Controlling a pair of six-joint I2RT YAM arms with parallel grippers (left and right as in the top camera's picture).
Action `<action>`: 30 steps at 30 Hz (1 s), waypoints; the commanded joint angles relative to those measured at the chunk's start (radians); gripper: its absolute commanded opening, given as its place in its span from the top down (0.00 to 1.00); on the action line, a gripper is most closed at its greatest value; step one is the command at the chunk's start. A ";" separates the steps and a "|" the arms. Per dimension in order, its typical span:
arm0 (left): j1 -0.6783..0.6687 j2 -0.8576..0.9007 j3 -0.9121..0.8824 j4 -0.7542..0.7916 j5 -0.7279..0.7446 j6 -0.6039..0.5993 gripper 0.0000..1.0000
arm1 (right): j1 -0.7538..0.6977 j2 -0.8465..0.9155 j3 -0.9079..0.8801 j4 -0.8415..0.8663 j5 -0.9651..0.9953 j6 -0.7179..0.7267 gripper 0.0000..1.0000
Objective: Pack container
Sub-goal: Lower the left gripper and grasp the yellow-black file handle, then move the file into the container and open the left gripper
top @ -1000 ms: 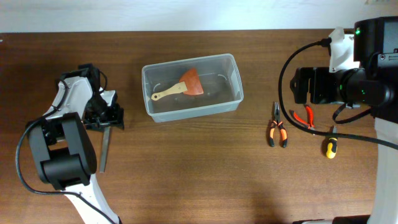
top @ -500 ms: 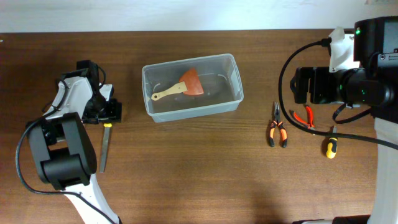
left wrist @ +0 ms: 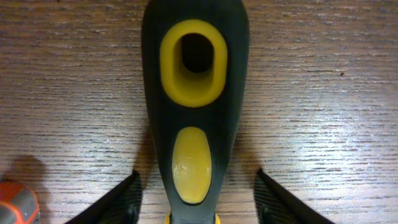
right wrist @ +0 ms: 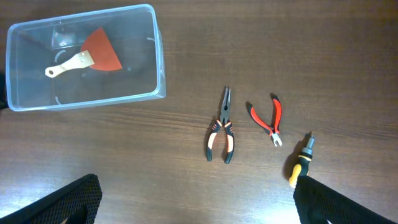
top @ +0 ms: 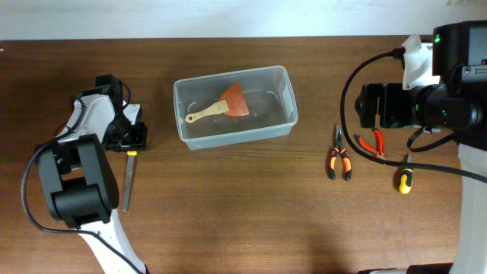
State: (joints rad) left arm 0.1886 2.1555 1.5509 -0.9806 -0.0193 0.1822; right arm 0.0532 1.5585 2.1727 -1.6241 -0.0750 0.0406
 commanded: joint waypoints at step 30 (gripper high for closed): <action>-0.064 -0.207 0.288 -0.302 -0.006 0.098 0.98 | -0.003 0.002 -0.003 0.000 0.007 -0.007 0.01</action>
State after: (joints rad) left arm 0.1677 2.0800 1.7622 -1.2701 -0.0238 0.2161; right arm 0.0532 1.5589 2.1727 -1.6241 -0.0750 0.0402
